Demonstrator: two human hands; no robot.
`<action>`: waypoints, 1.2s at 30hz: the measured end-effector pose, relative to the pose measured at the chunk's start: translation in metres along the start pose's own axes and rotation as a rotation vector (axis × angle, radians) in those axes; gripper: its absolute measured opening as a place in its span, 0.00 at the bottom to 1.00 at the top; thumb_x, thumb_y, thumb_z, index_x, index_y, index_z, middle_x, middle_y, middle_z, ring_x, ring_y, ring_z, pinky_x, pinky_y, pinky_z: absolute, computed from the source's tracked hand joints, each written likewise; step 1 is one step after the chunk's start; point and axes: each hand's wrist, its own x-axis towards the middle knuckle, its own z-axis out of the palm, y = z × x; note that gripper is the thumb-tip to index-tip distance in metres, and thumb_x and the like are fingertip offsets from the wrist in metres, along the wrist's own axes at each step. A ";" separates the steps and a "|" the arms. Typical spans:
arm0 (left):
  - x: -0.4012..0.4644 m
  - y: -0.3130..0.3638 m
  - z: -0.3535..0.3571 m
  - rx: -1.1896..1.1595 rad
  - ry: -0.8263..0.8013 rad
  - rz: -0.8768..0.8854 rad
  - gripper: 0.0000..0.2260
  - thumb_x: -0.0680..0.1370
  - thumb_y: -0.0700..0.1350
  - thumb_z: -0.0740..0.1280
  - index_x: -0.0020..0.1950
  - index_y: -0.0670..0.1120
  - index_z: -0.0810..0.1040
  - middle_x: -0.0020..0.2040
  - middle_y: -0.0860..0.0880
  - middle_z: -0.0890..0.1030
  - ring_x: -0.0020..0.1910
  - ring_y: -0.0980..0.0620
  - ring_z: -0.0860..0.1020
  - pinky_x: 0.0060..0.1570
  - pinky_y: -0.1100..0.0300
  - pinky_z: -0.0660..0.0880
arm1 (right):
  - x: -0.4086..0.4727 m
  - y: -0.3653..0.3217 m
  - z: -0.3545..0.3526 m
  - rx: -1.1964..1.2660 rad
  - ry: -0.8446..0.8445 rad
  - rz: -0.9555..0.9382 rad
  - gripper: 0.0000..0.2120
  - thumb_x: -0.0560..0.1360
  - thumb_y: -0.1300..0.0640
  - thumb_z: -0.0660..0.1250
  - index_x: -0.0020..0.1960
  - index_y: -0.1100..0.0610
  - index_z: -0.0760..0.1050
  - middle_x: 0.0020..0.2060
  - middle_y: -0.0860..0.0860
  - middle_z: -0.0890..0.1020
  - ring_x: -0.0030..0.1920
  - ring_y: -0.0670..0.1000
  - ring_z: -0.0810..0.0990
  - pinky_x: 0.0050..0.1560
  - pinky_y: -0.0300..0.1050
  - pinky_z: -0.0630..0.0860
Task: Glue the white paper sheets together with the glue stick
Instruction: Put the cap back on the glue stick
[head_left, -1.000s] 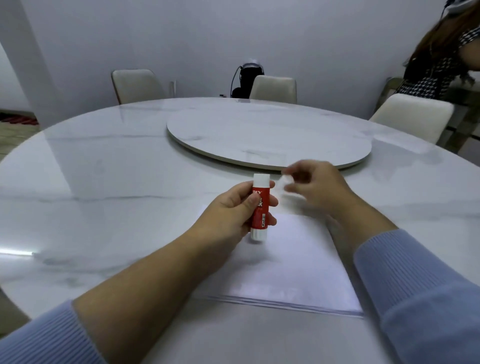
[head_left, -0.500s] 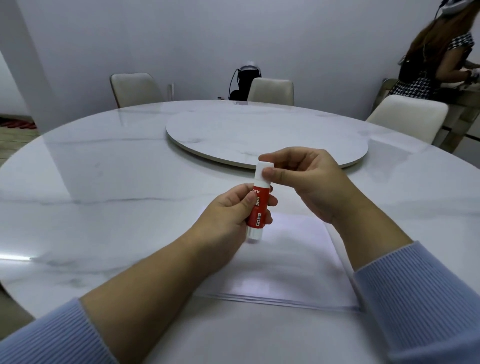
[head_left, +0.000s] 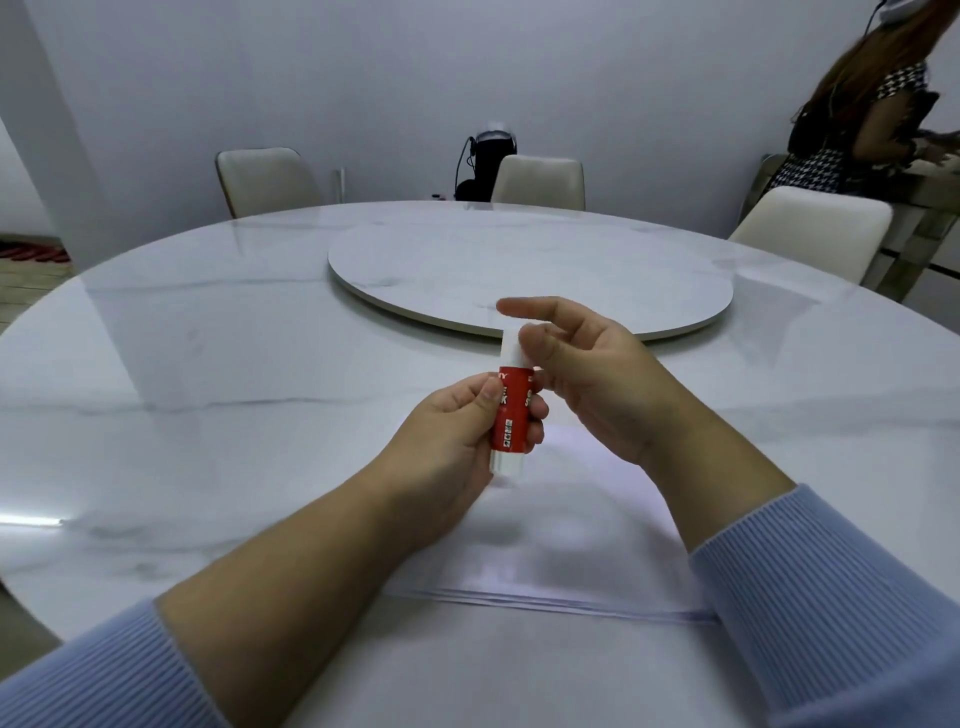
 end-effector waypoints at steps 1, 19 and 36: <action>0.000 0.001 0.000 -0.010 0.000 0.000 0.14 0.81 0.43 0.53 0.49 0.40 0.78 0.35 0.46 0.81 0.33 0.52 0.78 0.40 0.62 0.77 | 0.000 -0.001 -0.001 0.040 -0.030 0.014 0.16 0.69 0.53 0.68 0.56 0.55 0.79 0.43 0.50 0.85 0.46 0.50 0.83 0.50 0.43 0.76; -0.002 0.003 0.001 0.021 -0.033 -0.017 0.15 0.81 0.42 0.52 0.51 0.40 0.78 0.37 0.45 0.81 0.34 0.52 0.78 0.40 0.61 0.76 | -0.001 0.002 0.000 0.069 0.014 0.006 0.09 0.67 0.58 0.71 0.47 0.54 0.82 0.32 0.47 0.78 0.37 0.45 0.78 0.46 0.40 0.75; -0.001 0.005 0.003 -0.018 -0.024 -0.032 0.16 0.80 0.46 0.54 0.49 0.39 0.78 0.36 0.44 0.82 0.33 0.51 0.78 0.37 0.62 0.76 | -0.002 -0.002 0.000 0.189 0.017 0.022 0.16 0.64 0.61 0.72 0.52 0.58 0.79 0.32 0.48 0.81 0.32 0.47 0.78 0.36 0.38 0.75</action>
